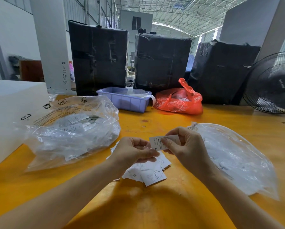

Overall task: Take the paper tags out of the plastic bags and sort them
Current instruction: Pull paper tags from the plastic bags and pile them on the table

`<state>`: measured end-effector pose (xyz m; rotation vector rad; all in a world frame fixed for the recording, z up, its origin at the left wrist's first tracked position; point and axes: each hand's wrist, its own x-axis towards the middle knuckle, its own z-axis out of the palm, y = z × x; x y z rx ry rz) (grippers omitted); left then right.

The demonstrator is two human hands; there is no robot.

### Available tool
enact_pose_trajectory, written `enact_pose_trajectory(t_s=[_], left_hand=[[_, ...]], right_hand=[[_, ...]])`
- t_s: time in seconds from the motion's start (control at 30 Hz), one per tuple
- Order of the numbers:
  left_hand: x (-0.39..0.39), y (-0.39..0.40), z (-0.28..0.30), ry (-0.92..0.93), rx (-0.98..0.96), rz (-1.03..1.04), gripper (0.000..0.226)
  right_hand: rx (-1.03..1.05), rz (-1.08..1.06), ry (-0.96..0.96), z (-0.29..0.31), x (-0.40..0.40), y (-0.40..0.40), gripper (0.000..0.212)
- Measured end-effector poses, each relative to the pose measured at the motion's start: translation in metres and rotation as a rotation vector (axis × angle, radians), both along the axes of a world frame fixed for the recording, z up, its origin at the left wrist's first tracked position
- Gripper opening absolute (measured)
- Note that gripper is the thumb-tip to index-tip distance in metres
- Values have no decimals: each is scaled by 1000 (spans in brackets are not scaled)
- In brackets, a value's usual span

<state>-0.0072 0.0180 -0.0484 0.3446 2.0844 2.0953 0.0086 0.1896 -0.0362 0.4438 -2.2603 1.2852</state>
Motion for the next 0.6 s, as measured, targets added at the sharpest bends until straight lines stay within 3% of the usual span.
enact_pose_trajectory(t_s=[0.23,0.43,0.6], left_hand=[[0,0,-2,83,-57,42,24],[0,0,-2,156,-145,26,20],[-2,-3,1,171,-173,-9,11]], right_hand=[[55,29,-115,1,1,-1,23],[101,112,-308,7,0,4,6],[130,178,-461,11,0,12,14]])
